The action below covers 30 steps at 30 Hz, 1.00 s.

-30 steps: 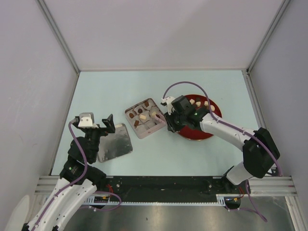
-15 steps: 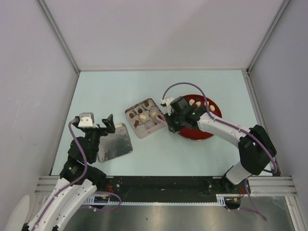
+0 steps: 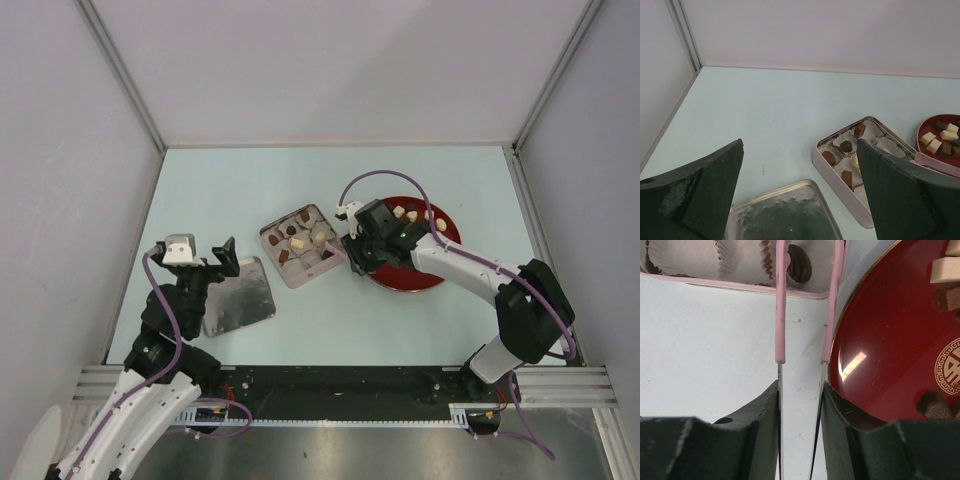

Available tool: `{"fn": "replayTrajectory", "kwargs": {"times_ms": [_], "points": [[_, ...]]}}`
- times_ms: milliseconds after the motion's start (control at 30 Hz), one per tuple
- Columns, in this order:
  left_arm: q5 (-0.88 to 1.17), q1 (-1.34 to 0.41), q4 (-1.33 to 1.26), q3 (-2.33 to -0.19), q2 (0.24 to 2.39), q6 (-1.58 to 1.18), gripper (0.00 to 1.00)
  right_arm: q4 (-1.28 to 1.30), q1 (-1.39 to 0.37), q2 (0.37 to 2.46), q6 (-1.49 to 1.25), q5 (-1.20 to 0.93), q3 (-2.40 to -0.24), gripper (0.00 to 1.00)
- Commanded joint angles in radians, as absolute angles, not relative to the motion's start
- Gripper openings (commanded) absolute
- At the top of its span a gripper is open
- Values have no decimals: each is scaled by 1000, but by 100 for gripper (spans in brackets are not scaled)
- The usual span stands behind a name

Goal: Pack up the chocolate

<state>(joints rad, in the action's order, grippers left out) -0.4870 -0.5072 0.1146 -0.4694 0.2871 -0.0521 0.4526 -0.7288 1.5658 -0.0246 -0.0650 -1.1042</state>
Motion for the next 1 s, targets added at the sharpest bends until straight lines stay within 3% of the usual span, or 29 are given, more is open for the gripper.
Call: {"fn": "replayTrajectory", "kwargs": {"times_ms": [0,433,767,967], "points": [[-491,-500,90,-468,290,-40,100,440,-724,1543,-23,-49,-1149,38],[-491,-500,89,-468,284,-40,100,436,-692,1407,-97,102,-1143,38],[-495,-500,86,-466,276,-40,100,465,-552,1315,-270,235,-1022,38],[-494,-500,87,-466,273,-41,100,462,-532,1336,-330,245,-965,44]]}}
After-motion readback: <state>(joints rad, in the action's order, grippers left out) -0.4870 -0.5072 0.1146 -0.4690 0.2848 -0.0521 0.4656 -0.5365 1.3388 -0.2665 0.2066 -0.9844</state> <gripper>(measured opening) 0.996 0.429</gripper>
